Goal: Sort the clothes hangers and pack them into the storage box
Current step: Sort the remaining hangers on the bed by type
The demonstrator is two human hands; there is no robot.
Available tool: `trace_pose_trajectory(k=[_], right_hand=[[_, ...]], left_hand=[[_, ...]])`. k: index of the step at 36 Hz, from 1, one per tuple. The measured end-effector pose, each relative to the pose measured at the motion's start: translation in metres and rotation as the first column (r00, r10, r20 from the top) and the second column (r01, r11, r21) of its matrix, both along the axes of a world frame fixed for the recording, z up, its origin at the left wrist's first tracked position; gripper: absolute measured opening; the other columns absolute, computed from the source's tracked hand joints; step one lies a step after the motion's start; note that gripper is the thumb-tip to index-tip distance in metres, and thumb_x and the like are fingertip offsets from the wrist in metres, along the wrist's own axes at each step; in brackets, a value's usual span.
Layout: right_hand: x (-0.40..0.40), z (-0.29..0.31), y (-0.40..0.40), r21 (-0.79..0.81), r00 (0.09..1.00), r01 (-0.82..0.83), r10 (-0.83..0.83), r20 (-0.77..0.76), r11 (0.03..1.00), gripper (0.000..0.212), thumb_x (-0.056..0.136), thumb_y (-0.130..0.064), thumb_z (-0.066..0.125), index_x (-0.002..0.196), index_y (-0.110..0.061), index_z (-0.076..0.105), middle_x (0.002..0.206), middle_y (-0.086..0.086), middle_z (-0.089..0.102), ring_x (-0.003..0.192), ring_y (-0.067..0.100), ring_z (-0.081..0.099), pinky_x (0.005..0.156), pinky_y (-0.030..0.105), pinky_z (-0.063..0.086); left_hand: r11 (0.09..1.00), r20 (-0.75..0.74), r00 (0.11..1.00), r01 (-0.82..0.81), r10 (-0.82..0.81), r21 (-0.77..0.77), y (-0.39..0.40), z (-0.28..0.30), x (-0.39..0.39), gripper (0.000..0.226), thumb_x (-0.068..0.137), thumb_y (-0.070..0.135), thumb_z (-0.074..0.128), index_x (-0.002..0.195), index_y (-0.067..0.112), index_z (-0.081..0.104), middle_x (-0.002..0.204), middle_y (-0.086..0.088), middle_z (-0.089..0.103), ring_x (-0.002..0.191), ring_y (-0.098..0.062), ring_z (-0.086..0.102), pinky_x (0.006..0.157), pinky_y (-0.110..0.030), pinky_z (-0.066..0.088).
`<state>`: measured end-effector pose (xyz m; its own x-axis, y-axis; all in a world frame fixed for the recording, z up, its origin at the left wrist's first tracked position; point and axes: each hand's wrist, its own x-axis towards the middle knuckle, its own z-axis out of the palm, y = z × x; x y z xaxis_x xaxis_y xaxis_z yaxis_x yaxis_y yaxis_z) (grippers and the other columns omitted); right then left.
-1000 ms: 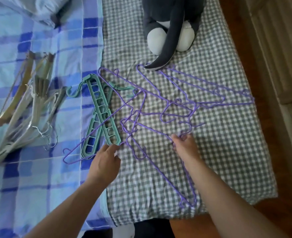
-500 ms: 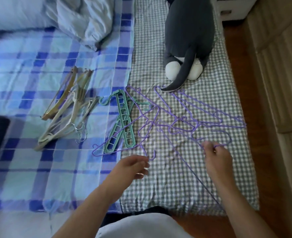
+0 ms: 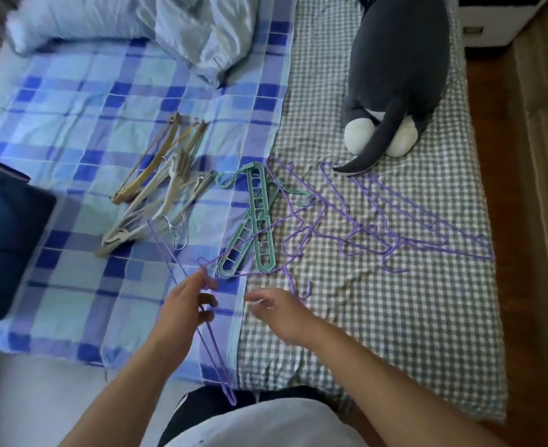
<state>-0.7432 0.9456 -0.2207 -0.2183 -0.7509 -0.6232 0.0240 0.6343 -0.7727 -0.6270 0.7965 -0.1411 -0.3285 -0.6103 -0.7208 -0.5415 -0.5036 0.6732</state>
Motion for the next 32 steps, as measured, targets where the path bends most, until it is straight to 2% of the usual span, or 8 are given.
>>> trace_pose_trajectory(k=[2,4,9,15,20,22,25,32], right_hand=[[-0.007,-0.038,0.01,0.223,0.984,0.106,-0.071,-0.161,0.969,0.034,0.103,-0.024,0.051,0.136,-0.018,0.055,0.144,0.009,0.047,0.091,0.013,0.058,0.07,0.026,0.051],[-0.014,-0.07,0.017,0.382,0.935,0.242,-0.109,-0.339,0.892,0.039,0.1,-0.025,0.052,0.137,-0.016,0.046,0.142,0.011,0.042,0.099,0.02,0.058,0.073,0.031,0.05],[-0.033,-0.113,0.021,0.462,0.797,0.586,-0.37,-0.478,0.666,0.034,0.099,-0.028,0.057,0.126,-0.012,0.046,0.114,0.008,0.059,0.075,0.02,0.064,0.048,0.028,0.047],[-0.033,-0.12,0.008,0.547,0.875,0.441,-0.208,-0.436,0.712,0.035,0.097,-0.016,0.06,0.13,-0.006,0.051,0.12,0.013,0.063,0.09,0.028,0.064,0.062,0.031,0.047],[-0.012,-0.11,0.021,0.586,0.933,0.317,-0.136,-0.332,0.746,0.027,0.096,-0.015,0.059,0.122,-0.01,0.053,0.095,0.009,0.067,0.071,0.023,0.068,0.057,0.037,0.059],[0.005,-0.099,0.034,0.562,0.959,0.279,-0.197,-0.203,0.779,0.011,0.097,-0.005,0.054,0.106,-0.012,0.055,0.079,0.01,0.064,0.056,0.021,0.064,0.054,0.035,0.06],[0.028,-0.073,0.058,0.399,0.939,0.336,-0.336,-0.072,0.853,0.022,0.103,-0.009,0.041,0.082,-0.014,0.044,0.071,0.011,0.052,0.051,0.02,0.05,0.055,0.037,0.047],[0.035,0.04,0.076,0.065,0.806,0.532,-0.482,-0.342,0.844,0.018,0.108,-0.025,0.039,0.113,-0.036,0.053,0.066,-0.007,0.057,0.046,0.016,0.043,0.043,0.026,0.029]], left_hand=[[0.998,0.051,0.997,-0.061,0.062,-0.023,-0.013,-0.008,0.015,0.036,0.104,0.038,0.051,0.081,0.012,0.06,0.083,-0.005,0.058,0.062,-0.014,0.048,0.059,-0.028,0.032],[0.993,0.067,0.993,-0.096,0.101,-0.066,-0.022,-0.014,0.032,0.03,0.105,0.026,0.049,0.081,0.012,0.06,0.092,-0.008,0.062,0.063,-0.015,0.045,0.058,-0.029,0.029],[0.986,0.097,0.995,-0.006,0.023,-0.169,-0.024,-0.015,0.058,0.018,0.104,0.006,0.045,0.093,0.008,0.059,0.104,-0.01,0.07,0.068,-0.019,0.048,0.059,-0.03,0.031],[0.984,0.125,0.992,0.012,0.011,-0.178,-0.022,-0.006,0.071,0.018,0.104,0.009,0.048,0.109,0.012,0.064,0.097,-0.004,0.075,0.069,-0.019,0.053,0.058,-0.03,0.036],[0.99,0.104,0.994,-0.005,0.019,-0.138,-0.026,0.005,0.066,0.018,0.105,0.017,0.051,0.115,0.018,0.067,0.102,-0.006,0.074,0.07,-0.016,0.054,0.057,-0.026,0.038],[0.992,0.08,0.997,-0.007,0.018,-0.128,-0.03,0.012,0.062,0.02,0.106,0.017,0.051,0.115,0.018,0.068,0.102,-0.007,0.075,0.068,-0.015,0.054,0.056,-0.025,0.039],[0.992,0.044,0.999,-0.011,0.016,-0.129,-0.031,0.023,0.055,0.02,0.106,0.02,0.052,0.114,0.018,0.07,0.102,-0.006,0.076,0.068,-0.015,0.055,0.057,-0.026,0.039],[0.974,-0.043,0.991,0.116,-0.127,-0.192,-0.017,0.05,0.025,0.028,0.107,0.035,0.048,0.107,0.024,0.074,0.105,-0.001,0.074,0.076,-0.015,0.056,0.068,-0.03,0.041]])
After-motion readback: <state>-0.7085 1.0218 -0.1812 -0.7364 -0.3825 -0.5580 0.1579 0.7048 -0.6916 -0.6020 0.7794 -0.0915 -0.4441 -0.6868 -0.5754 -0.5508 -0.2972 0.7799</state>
